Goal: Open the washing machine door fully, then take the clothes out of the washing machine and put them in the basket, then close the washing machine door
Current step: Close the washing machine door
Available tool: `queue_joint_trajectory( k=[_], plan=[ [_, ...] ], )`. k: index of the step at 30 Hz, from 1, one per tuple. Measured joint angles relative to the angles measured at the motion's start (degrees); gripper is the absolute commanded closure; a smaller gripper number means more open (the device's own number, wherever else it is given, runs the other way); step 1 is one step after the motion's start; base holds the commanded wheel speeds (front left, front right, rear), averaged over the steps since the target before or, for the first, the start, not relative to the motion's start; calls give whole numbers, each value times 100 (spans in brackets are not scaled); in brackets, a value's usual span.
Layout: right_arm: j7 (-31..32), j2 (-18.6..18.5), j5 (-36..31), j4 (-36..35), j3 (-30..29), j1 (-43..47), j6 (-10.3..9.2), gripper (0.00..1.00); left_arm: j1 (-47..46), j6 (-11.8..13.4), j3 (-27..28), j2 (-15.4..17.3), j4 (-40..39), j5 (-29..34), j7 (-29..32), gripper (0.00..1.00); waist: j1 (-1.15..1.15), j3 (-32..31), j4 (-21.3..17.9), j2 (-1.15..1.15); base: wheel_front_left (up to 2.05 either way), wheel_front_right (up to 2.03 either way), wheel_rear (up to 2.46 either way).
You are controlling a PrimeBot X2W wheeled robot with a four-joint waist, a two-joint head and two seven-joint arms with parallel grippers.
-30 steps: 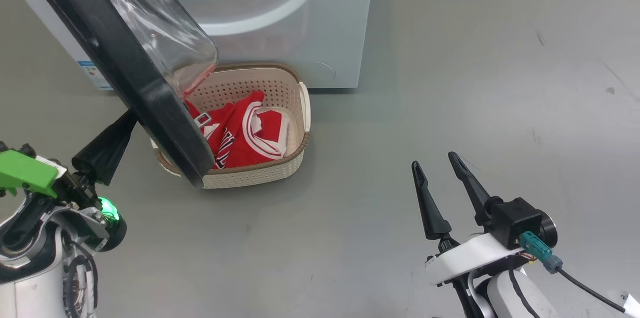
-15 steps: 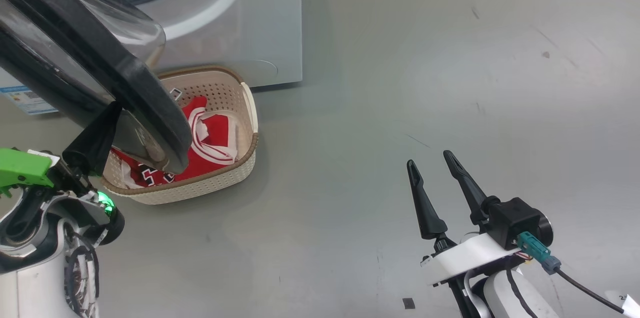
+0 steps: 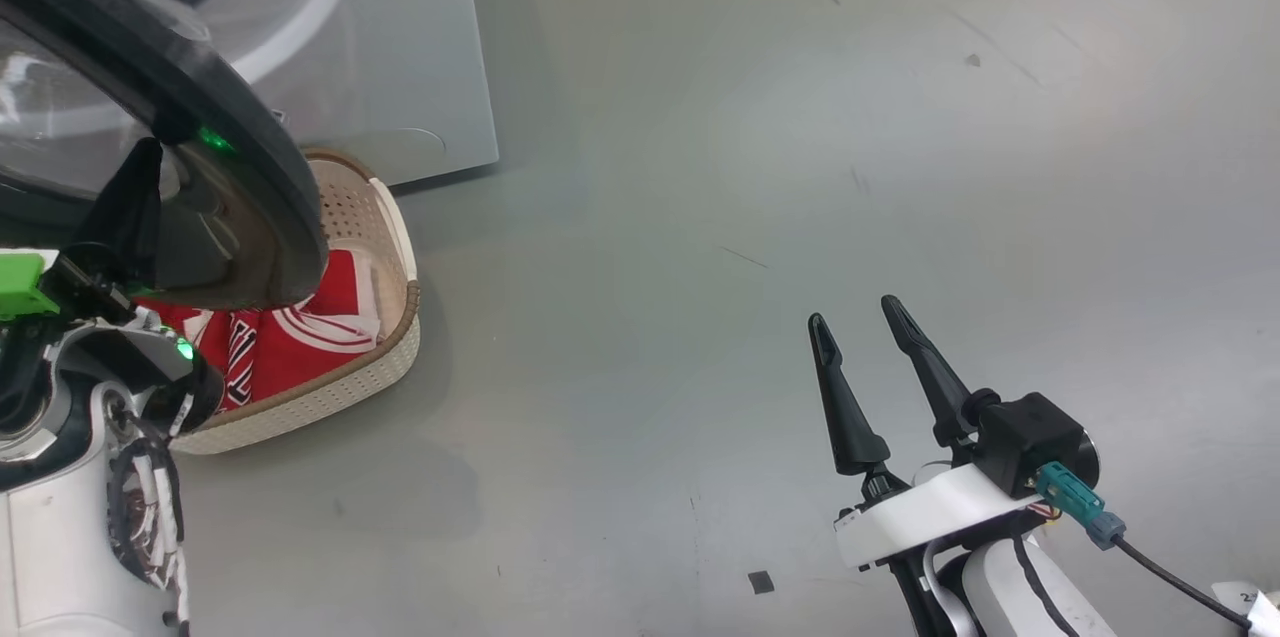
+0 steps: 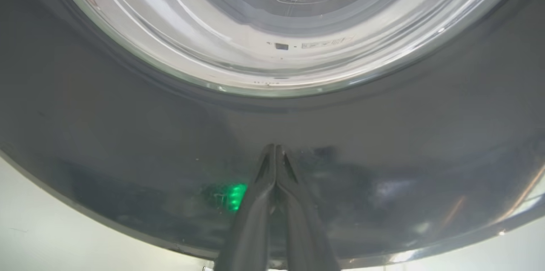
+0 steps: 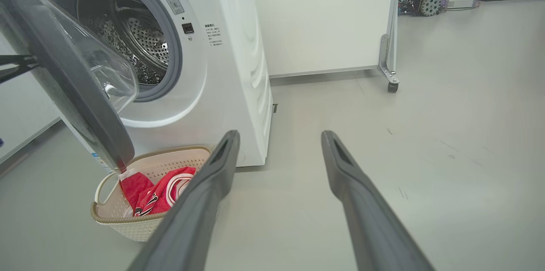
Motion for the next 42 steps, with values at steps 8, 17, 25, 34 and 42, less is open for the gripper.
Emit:
queue_joint_trajectory(
  k=[8,17,25,34,42],
  plan=[
    [0,5,59,-135,-10,0,-96,0,-417,3,-113,-2,68,0,-512,100,0,154,-296,0,0,0,0],
    [0,27,157,-225,-20,-1,-191,0,-759,3,-361,-7,324,1,-894,100,0,277,-489,0,0,0,0],
    [0,31,149,-331,-179,-1,-245,0,-742,-198,-754,-21,447,44,-824,100,0,242,-325,0,0,0,0],
    [0,30,-56,-370,-437,-8,-214,0,35,-781,-1523,-22,391,609,-479,100,0,120,103,0,0,0,0],
    [-1,-15,-227,-333,-516,-41,-8,0,703,-1358,-2103,196,119,1600,-501,100,0,-75,676,0,0,0,0]
  ],
)
